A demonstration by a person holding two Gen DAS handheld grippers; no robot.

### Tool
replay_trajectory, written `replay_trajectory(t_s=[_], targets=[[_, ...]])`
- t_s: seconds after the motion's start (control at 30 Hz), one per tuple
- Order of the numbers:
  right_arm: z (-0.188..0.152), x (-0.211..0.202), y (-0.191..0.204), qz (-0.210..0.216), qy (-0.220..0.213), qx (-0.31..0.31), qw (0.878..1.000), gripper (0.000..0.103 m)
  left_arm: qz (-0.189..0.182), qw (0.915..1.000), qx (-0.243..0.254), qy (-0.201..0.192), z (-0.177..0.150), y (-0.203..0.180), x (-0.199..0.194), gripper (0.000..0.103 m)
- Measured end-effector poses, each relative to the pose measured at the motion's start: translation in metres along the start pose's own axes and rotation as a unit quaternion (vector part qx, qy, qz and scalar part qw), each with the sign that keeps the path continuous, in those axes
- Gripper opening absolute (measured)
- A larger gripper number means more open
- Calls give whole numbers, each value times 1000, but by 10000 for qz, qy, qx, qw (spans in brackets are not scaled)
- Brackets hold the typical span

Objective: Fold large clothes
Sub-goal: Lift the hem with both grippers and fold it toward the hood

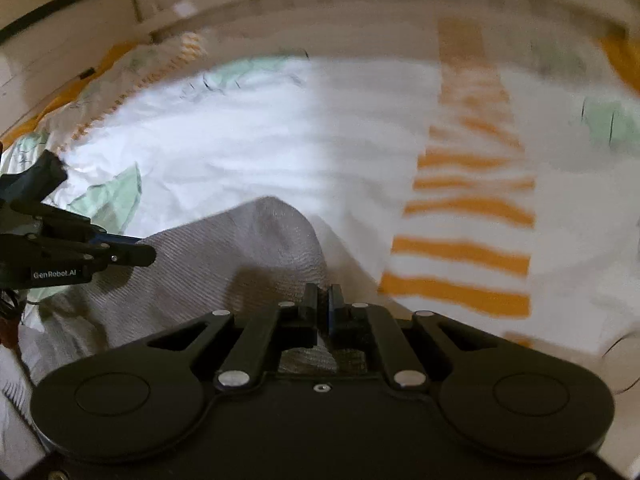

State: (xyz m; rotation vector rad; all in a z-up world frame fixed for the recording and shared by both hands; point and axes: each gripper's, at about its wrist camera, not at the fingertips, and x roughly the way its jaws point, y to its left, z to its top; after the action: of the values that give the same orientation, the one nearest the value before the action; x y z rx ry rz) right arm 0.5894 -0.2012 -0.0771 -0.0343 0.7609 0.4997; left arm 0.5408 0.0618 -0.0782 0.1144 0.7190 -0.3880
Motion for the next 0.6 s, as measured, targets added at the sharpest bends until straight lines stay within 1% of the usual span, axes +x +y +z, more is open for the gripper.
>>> replay_trajectory(t_s=[0.1,0.13,0.2,0.27,0.37,0.4,0.43,0.47,0.5,0.6], targets=[[-2,-35,12,-7,-530,-251,9983,9,73,9973,-83,-727,-11,-5,-42,4],[-5,-49,18,5,-732,-372,9966,9,83,9960,-59,-889,-15,-8,-55,4],[-14,-76,28,37,-1061,-600,9925,9,3,9912,112,-1322,-31,-18,-87,4],[-26,-105,39,107,-1344,-778,9878,8,-131,9867,391,-1570,-50,-30,-114,4],[-54,-146,53,245,-1600,-960,9821,8,-301,9841,727,-1593,-80,-48,-144,4],[-63,-155,57,280,-1616,-1005,9813,8,-370,9849,821,-1476,-92,-54,-151,4],[-74,-164,60,341,-1568,-1008,9819,8,-413,9861,870,-1355,-100,-59,-155,4],[-84,-168,63,400,-1431,-974,9841,8,-431,9870,889,-1265,-104,-61,-156,4],[-92,-171,66,370,-1351,-970,9854,9,-420,9879,880,-1206,-111,-64,-160,4],[-105,-170,74,315,-1098,-1058,9878,12,-410,9895,761,-1159,-119,-65,-167,4]])
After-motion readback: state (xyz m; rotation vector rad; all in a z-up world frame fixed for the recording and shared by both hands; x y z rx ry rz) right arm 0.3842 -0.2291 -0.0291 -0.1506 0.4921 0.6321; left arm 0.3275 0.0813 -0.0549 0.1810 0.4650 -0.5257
